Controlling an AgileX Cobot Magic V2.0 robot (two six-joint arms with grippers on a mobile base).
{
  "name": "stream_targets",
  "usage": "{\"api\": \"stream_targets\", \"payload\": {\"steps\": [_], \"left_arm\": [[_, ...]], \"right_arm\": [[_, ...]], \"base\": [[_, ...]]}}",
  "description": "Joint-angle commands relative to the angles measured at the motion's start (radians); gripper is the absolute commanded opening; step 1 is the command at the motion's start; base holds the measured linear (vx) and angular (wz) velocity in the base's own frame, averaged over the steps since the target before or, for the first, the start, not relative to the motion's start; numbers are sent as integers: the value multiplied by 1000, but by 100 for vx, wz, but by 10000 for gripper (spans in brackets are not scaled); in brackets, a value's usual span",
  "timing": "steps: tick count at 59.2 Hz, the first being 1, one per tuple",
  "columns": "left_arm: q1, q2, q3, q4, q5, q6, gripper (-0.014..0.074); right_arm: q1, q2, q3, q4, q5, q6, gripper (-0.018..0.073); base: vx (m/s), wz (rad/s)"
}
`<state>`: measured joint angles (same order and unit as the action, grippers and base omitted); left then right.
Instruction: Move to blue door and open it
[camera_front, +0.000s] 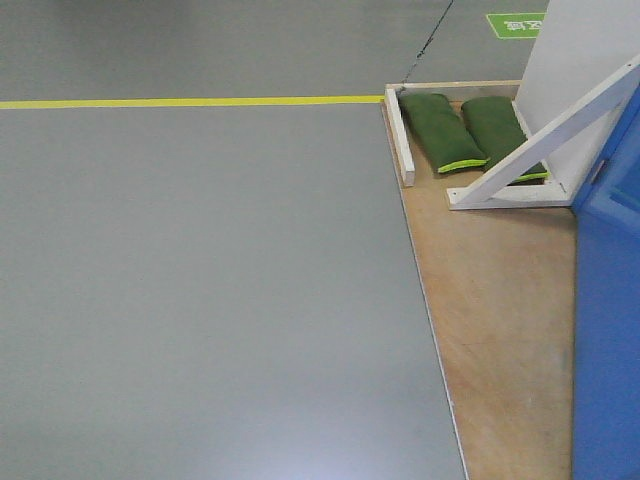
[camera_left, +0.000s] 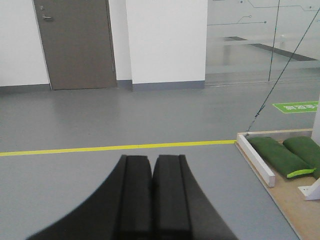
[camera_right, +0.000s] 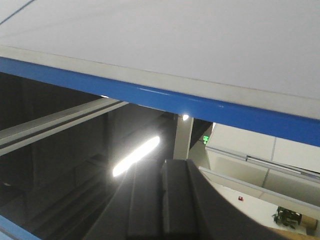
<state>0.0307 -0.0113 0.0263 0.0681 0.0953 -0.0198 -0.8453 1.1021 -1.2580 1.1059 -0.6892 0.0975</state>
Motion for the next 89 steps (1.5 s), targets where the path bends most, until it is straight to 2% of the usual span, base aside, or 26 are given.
{"api": "stream_targets", "payload": {"steps": [1, 15, 25, 46, 89], "left_arm": [[0, -14, -26, -2, -84, -7, 73], [0, -14, -26, -2, -84, -7, 73], [0, -14, -26, -2, -84, -7, 73], [0, -14, -26, -2, -84, -7, 73], [0, -14, -26, -2, -84, -7, 73]], "right_arm": [[-5, 35, -73, -49, 32, -6, -1], [-5, 157, -106, -48, 73, -6, -1], [-5, 192, -106, -48, 202, -6, -1], [-5, 195, -106, -48, 414, -8, -1], [-5, 157, -106, -48, 658, -9, -1]], "base": [[0, 0], [0, 0], [0, 0], [0, 0], [0, 0]]}}
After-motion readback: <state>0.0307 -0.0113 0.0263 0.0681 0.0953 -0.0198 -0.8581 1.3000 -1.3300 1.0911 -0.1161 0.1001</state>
